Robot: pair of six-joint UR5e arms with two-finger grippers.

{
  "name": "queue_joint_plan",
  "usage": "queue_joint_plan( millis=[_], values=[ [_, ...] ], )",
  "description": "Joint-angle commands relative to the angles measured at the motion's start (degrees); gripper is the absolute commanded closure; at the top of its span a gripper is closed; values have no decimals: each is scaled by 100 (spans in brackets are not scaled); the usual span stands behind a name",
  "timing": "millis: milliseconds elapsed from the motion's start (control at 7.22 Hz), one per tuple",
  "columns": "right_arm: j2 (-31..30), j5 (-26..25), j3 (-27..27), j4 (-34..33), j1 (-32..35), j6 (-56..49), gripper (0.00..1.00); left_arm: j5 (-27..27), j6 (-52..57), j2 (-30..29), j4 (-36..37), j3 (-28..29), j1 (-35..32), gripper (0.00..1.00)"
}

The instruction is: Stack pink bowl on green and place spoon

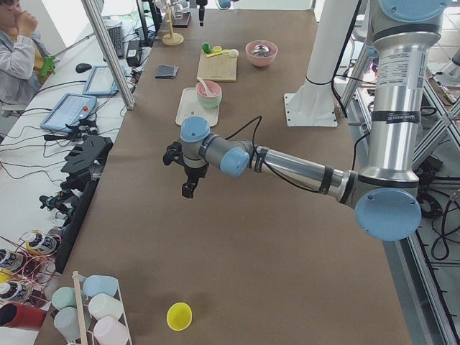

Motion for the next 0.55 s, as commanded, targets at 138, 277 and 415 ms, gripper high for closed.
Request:
queue_joint_plan(
  millis=[138, 277, 415],
  values=[
    [-158, 144, -501, 46, 457, -1080, 0, -109, 627, 548, 8, 113, -397, 2],
    [-149, 145, -501, 55, 457, -1089, 0, -118, 609, 557, 8, 122, -406, 2],
    [-141, 145, -510, 46, 457, -1080, 0, -135, 609, 548, 8, 113, -406, 2]
  ],
)
